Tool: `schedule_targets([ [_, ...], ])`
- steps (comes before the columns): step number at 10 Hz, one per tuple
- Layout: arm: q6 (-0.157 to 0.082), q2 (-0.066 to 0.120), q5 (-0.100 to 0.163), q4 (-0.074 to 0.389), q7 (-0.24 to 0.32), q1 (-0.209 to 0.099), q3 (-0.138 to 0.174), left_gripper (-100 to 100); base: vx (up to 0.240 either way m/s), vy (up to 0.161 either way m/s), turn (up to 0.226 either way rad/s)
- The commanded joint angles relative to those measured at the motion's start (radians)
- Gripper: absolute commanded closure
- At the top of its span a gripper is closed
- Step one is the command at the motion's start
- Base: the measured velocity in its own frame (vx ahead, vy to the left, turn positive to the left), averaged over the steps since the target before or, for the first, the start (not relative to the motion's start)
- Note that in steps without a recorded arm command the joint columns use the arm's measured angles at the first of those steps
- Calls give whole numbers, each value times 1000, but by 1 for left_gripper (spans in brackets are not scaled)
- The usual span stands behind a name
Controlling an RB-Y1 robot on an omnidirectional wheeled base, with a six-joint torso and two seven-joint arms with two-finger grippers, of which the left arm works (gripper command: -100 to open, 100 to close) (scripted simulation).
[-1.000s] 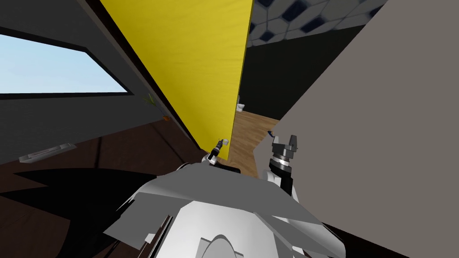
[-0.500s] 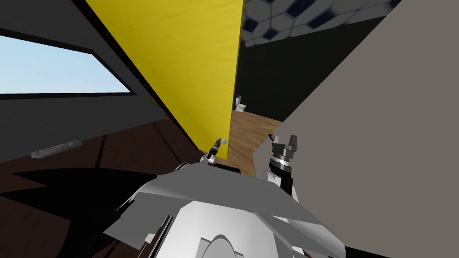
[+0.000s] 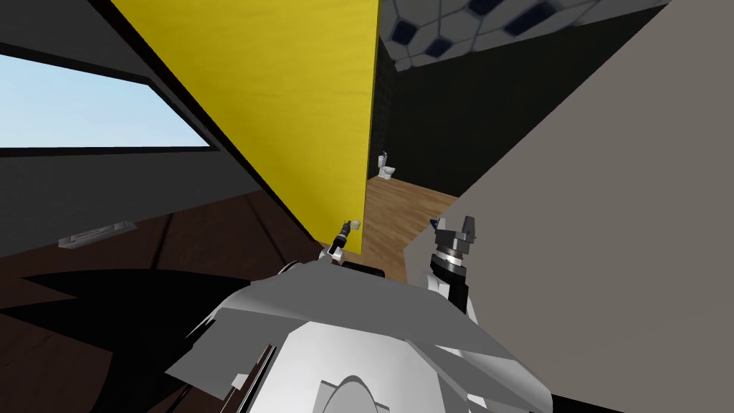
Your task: Push the door open
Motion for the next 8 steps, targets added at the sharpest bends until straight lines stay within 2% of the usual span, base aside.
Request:
schedule_targets([
  [1, -2, 1, 13, 1, -14, -3, 29, 100, 151, -135, 101],
  [4, -2, -5, 27, 4, -25, -3, 59, 100, 150, -133, 79],
  [8, -3, -14, 39, 6, -35, -4, 85, 100, 152, -83, 44],
])
